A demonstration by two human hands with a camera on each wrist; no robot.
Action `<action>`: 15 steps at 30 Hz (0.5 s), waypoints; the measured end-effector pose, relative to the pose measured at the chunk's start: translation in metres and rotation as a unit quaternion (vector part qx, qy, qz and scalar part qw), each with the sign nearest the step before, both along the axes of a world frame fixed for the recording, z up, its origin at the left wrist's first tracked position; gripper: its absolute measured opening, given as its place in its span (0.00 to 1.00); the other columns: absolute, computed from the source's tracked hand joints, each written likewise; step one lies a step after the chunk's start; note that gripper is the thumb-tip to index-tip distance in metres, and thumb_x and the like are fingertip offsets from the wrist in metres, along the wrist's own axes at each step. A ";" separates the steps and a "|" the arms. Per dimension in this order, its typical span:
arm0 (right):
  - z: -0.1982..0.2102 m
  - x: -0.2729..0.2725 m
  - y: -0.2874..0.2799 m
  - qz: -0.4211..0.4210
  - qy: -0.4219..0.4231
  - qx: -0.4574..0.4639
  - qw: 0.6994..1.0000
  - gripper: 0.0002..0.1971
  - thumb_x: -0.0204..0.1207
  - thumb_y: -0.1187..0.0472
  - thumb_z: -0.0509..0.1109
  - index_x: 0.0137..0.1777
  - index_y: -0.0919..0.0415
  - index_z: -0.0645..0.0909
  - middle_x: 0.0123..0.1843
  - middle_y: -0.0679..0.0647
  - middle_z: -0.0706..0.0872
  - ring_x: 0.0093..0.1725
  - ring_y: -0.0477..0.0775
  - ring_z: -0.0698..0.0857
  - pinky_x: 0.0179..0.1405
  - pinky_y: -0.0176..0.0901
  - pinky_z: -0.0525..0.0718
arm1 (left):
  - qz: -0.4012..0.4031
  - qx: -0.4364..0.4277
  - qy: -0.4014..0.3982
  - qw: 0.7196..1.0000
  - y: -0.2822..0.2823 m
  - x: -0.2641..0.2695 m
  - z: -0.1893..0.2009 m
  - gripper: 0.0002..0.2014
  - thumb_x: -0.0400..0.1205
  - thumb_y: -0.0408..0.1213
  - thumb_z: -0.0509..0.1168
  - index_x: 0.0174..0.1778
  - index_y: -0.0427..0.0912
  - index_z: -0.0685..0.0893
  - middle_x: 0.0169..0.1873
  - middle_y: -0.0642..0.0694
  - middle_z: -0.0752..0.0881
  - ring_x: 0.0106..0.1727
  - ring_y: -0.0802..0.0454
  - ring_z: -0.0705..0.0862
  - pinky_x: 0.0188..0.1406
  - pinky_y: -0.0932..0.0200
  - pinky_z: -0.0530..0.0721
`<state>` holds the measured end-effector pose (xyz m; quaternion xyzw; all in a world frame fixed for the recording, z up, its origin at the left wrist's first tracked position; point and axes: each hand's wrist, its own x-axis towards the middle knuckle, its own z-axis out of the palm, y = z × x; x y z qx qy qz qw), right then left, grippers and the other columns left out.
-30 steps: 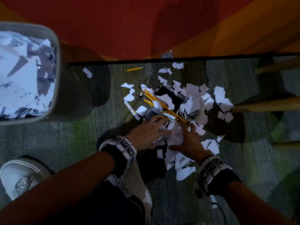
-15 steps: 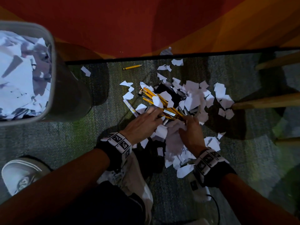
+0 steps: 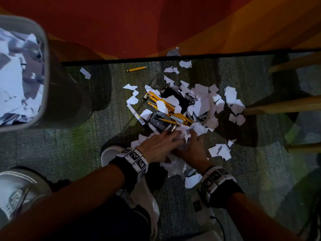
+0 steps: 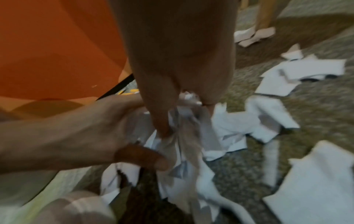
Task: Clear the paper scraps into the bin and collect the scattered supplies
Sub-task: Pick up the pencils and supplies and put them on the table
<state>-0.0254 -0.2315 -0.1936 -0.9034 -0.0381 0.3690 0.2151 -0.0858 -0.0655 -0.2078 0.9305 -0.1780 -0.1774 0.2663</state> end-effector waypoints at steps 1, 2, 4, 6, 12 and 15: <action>-0.001 -0.002 0.007 -0.005 -0.008 0.021 1.000 0.47 0.65 0.51 0.85 0.80 0.59 0.63 0.73 0.69 0.71 0.68 0.69 0.76 0.62 0.49 0.77 | -0.002 0.001 0.006 1.000 -0.001 -0.003 -0.004 0.36 0.74 0.37 0.75 0.76 0.52 0.65 0.82 0.44 0.62 0.81 0.35 0.65 0.52 0.41 0.87; 0.001 -0.004 0.013 -0.003 -0.009 0.035 0.999 0.41 0.67 0.55 0.83 0.77 0.61 0.68 0.70 0.67 0.75 0.66 0.67 0.78 0.59 0.46 0.76 | 0.005 -0.013 0.005 1.000 -0.001 -0.005 -0.007 0.36 0.76 0.35 0.74 0.78 0.49 0.65 0.83 0.42 0.61 0.82 0.34 0.64 0.59 0.39 0.85; 0.004 -0.005 0.022 0.004 -0.006 0.071 0.997 0.28 0.71 0.60 0.80 0.69 0.62 0.76 0.62 0.61 0.82 0.61 0.62 0.82 0.56 0.44 0.78 | 0.034 -0.051 0.006 0.998 0.001 -0.008 -0.010 0.32 0.80 0.30 0.68 0.81 0.43 0.67 0.83 0.38 0.64 0.82 0.33 0.65 0.64 0.37 0.82; 0.012 -0.004 0.026 -0.020 -0.008 0.124 0.992 0.18 0.74 0.65 0.77 0.63 0.62 0.83 0.52 0.54 0.86 0.55 0.59 0.85 0.51 0.42 0.79 | 0.051 -0.056 0.000 0.997 0.004 -0.007 -0.006 0.27 0.81 0.26 0.65 0.78 0.41 0.73 0.78 0.38 0.69 0.76 0.35 0.72 0.56 0.40 0.85; 0.032 0.007 0.017 0.019 -0.015 0.178 0.984 0.10 0.76 0.59 0.78 0.54 0.62 0.89 0.48 0.61 0.91 0.48 0.61 0.89 0.46 0.55 0.85 | 0.110 -0.138 -0.012 0.984 0.016 -0.002 0.013 0.16 0.80 0.30 0.69 0.64 0.47 0.85 0.58 0.45 0.81 0.52 0.41 0.83 0.39 0.49 0.81; 0.042 0.018 0.010 0.010 -0.046 0.191 0.980 0.05 0.73 0.69 0.78 0.48 0.64 0.90 0.48 0.64 0.91 0.49 0.61 0.89 0.45 0.47 0.82 | 0.157 -0.176 -0.005 0.972 0.033 0.004 0.030 0.08 0.82 0.33 0.72 0.56 0.43 0.89 0.52 0.47 0.83 0.50 0.47 0.84 0.45 0.47 0.85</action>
